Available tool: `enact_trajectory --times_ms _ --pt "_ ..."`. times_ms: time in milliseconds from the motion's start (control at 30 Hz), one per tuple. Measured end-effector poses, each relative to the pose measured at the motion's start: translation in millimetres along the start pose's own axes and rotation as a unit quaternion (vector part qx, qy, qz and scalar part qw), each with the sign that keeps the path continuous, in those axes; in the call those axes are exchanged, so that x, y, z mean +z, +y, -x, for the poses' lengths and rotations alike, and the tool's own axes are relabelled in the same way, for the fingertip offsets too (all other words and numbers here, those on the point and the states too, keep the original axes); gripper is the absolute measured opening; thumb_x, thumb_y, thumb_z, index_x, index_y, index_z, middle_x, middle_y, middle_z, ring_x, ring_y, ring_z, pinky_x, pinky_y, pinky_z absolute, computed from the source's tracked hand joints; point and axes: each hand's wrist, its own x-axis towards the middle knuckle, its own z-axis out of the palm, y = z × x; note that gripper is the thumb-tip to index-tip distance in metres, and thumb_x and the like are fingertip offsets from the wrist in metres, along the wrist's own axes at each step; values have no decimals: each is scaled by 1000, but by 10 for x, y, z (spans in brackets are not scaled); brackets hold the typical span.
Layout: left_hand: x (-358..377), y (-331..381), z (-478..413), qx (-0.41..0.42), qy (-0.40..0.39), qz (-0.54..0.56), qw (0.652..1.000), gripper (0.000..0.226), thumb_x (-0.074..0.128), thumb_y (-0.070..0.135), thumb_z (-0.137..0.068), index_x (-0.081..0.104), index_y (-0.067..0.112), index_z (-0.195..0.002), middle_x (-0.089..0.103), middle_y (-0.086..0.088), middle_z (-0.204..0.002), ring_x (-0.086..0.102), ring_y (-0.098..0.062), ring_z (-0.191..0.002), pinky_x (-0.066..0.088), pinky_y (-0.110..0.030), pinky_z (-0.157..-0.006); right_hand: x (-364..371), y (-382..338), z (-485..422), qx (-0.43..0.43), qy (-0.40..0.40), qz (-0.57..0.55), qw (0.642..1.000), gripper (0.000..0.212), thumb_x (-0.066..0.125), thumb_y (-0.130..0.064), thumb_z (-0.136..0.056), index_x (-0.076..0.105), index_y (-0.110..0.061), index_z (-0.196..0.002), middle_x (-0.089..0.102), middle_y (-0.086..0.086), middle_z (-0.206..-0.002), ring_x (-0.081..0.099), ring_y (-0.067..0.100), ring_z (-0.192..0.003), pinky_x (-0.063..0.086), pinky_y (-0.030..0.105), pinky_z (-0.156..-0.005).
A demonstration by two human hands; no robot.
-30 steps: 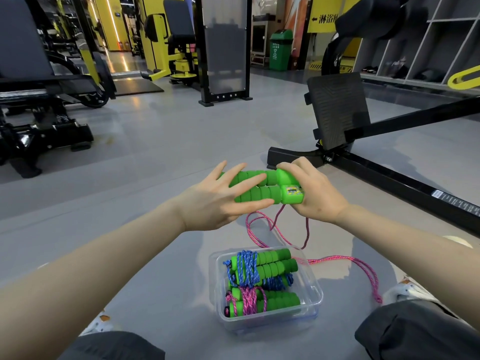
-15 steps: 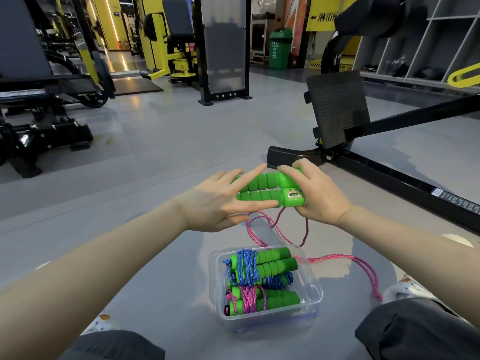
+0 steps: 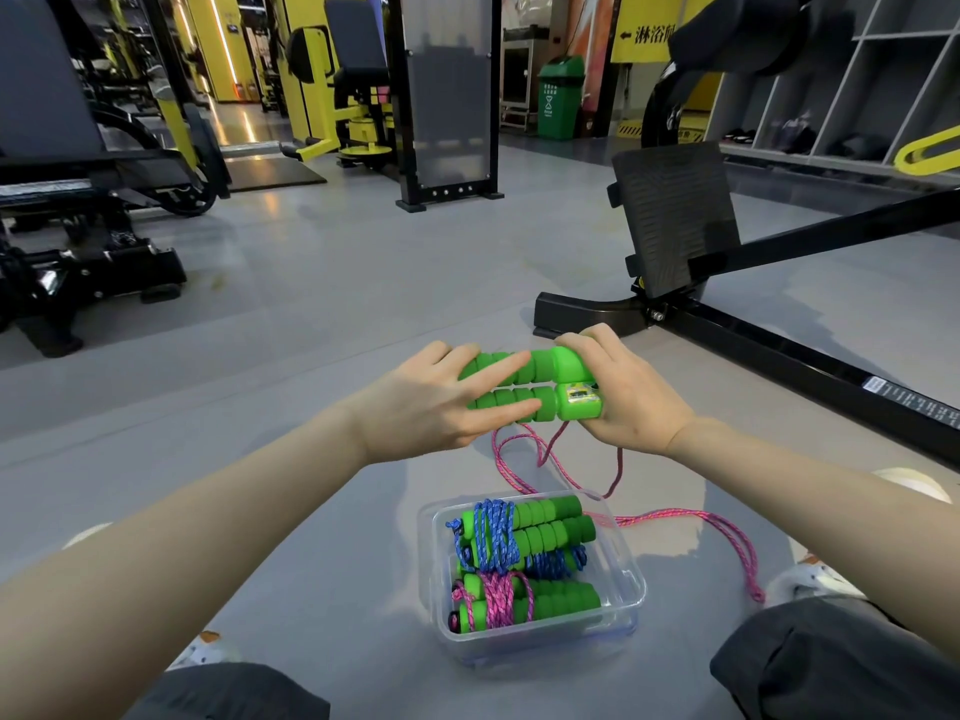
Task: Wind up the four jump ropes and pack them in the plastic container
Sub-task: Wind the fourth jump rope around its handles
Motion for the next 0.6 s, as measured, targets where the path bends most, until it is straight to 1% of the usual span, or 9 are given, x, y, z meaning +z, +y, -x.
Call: enact_trajectory --times_ms 67,167,233,300,400,467,533,567,600 --pt "-1 14 -1 10 1 -29 1000 48 53 15 -89 44 27 -135 51 -15 -135 60 -34 -85 48 -35 -64 -5 -18 6 4 6 -8 1000 56 66 -12 -71 42 -12 -121 44 11 -107 52 31 -85 51 40 -65" --pt "-10 61 5 6 10 -66 998 47 33 3 -95 42 22 -137 54 -16 -132 59 -37 -88 49 -38 -68 -22 -33 14 18 15 -20 1000 55 68 -9 -71 46 -7 -122 44 12 -109 53 32 -87 44 31 -69" --pt "-12 98 5 1 14 -86 996 48 28 1 -96 42 21 -137 55 -14 -131 58 -38 -91 48 -40 -70 -31 -37 9 23 19 -21 999 56 68 -8 -71 47 -6 -122 44 12 -110 53 32 -89 44 32 -70" --pt "-8 115 17 3 12 -97 995 45 28 2 -97 43 19 -136 55 -12 -132 59 -38 -92 49 -41 -70 -25 -56 10 30 18 -30 999 56 68 -9 -71 47 -7 -123 43 12 -111 53 33 -90 46 34 -72" --pt "-7 91 57 23 5 -108 994 46 25 2 -98 42 20 -136 56 -9 -132 60 -36 -89 47 -37 -63 9 -94 25 40 1 -67 997 58 67 -17 -70 47 -7 -124 42 12 -111 55 33 -90 48 36 -76" --pt "-7 74 76 35 -1 -113 993 49 21 1 -97 40 22 -137 57 -8 -132 60 -34 -84 45 -33 -58 15 -99 25 49 -9 -97 994 64 63 -28 -67 47 -8 -126 42 11 -113 53 27 -95 47 34 -82" --pt "-6 59 88 35 -4 -111 993 49 21 0 -97 39 23 -137 57 -9 -131 59 -34 -82 43 -32 -57 5 -110 7 74 1 -144 987 77 61 -33 -61 42 -10 -133 42 8 -112 48 12 -97 43 23 -89" --pt "-5 41 93 33 -1 -111 993 49 22 0 -97 39 23 -137 57 -9 -131 59 -33 -82 43 -32 -57 -1 -117 -3 109 2 -191 975 83 65 -30 -61 36 -12 -137 44 6 -109 48 5 -93 42 16 -87" --pt "-7 15 100 32 4 -113 993 50 22 0 -97 39 23 -137 57 -10 -131 59 -33 -81 42 -32 -58 -2 -125 -10 158 -8 -262 952 87 71 -19 -63 31 -15 -140 49 2 -104 51 -1 -85 44 12 -82"
